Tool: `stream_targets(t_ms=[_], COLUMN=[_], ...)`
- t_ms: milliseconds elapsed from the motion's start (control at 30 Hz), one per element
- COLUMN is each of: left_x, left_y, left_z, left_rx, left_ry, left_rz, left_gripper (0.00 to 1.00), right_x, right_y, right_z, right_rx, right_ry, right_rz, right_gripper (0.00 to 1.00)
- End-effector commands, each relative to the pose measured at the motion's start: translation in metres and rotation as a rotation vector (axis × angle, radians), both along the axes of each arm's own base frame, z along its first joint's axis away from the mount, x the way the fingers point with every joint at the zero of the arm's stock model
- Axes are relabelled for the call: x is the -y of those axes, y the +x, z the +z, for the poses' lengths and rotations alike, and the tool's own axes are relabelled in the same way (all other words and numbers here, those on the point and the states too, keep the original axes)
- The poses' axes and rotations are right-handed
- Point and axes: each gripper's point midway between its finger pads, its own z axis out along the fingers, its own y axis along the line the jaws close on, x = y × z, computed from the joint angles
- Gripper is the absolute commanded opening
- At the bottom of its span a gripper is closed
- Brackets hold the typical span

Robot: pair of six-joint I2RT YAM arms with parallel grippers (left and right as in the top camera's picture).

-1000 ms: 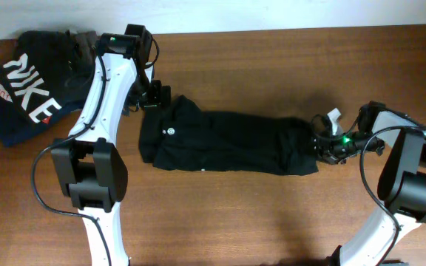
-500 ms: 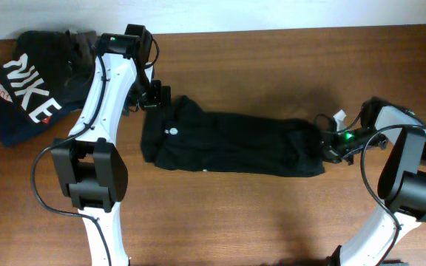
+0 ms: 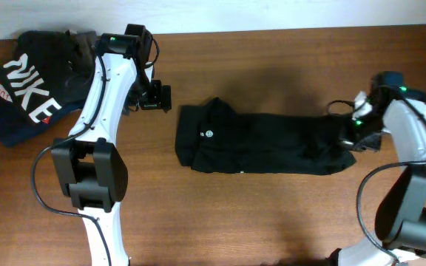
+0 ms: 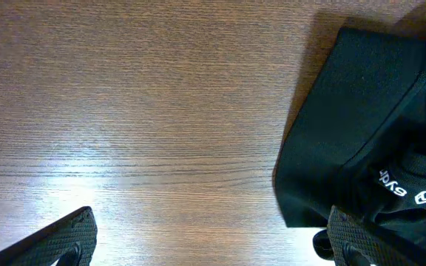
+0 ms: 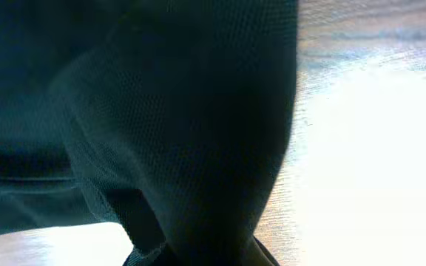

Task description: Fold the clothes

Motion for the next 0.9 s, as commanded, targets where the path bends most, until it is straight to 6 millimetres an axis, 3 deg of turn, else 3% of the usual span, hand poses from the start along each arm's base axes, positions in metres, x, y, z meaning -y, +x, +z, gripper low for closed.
stream_targets(t_ms=[0, 133, 433, 767, 867], left_x=[0.002, 0.002, 0.002, 0.002, 0.002], left_y=[0.002, 0.002, 0.001, 0.0, 0.0], left_z=[0.01, 0.01, 0.01, 0.01, 0.01], left_rx=[0.027, 0.026, 0.023, 0.017, 0.017], left_ry=[-0.015, -0.015, -0.015, -0.014, -0.014], left_rz=[0.005, 0.005, 0.005, 0.005, 0.005], left_gripper=[0.99, 0.99, 0.99, 0.99, 0.99], right_x=[-0.009, -0.034, -0.069, -0.108, -0.129], right_y=[0.004, 0.007, 0.007, 0.007, 0.005], right_z=[0.001, -0.005, -0.009, -0.018, -0.023], right_rx=[-0.023, -0.038, -0.044, -0.041, -0.032], right_ry=[-0.141, -0.16, -0.186, -0.183, -0.145], right_rz=[0.03, 0.093, 0.167, 0.251, 0.273], right_gripper=[0.1, 0.11, 0.17, 0.35, 0.39])
